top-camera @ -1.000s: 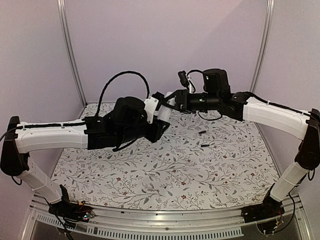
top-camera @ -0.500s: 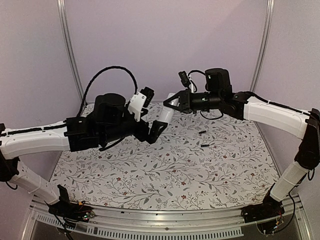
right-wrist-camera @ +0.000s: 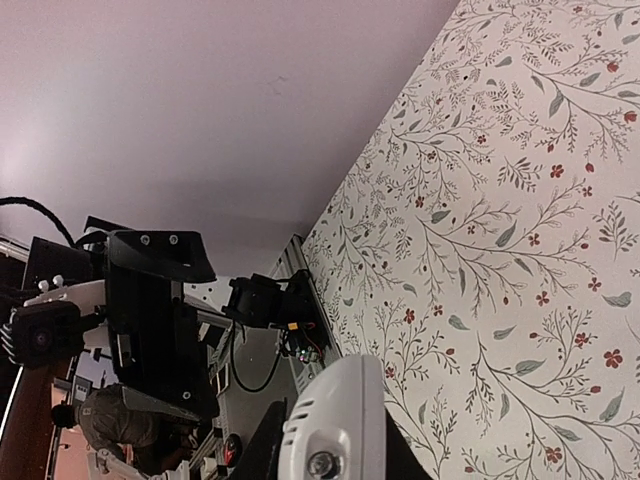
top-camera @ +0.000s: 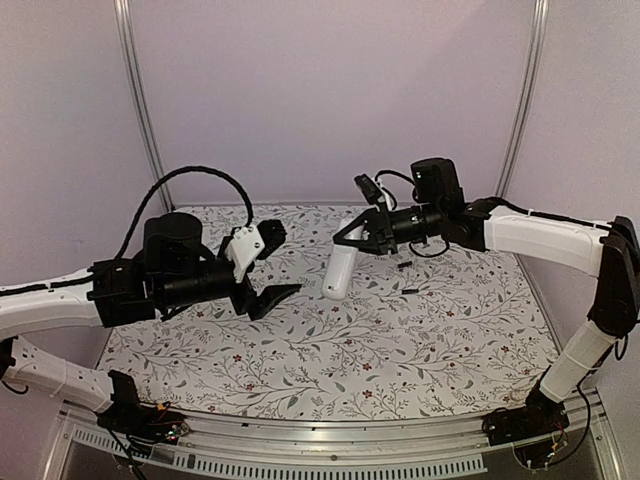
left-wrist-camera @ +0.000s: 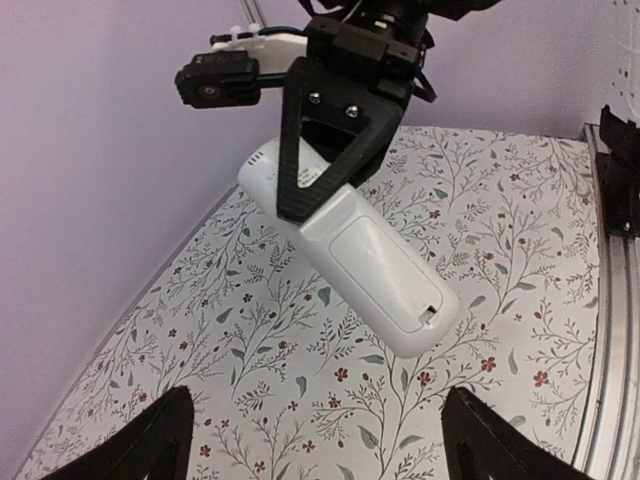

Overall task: Load the batteries into the remote control
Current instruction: Pass from the left arm to the right, then remove the battery cover from the remote control.

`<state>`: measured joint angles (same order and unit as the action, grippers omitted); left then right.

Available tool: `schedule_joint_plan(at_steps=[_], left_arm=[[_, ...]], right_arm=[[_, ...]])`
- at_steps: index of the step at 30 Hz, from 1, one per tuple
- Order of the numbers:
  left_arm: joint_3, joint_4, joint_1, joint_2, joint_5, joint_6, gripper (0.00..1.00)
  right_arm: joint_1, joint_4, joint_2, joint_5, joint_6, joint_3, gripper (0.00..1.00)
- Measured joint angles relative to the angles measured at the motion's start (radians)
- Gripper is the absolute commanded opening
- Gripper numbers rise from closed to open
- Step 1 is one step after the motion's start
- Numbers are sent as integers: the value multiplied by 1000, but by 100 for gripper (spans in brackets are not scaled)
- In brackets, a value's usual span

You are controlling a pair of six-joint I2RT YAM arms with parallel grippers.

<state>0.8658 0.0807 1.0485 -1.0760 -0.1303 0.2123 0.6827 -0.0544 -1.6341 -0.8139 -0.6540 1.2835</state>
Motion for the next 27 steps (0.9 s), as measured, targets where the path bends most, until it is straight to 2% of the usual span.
schedule_joint_plan(at_steps=[7,13,20,27], left_arm=[[-17,38,83,-66,18,206,65],[-5,63,111,-142,19,304,50],[57,77,114,-210,32,370,41],[96,100,115,-261,56,401,41]], right_arm=[[0,42,-37,-77,-21,-78,0],[11,75,-75,-106,-43,-94,0],[27,99,-93,-115,-64,-94,0],[31,109,-103,-117,-72,-98,0]])
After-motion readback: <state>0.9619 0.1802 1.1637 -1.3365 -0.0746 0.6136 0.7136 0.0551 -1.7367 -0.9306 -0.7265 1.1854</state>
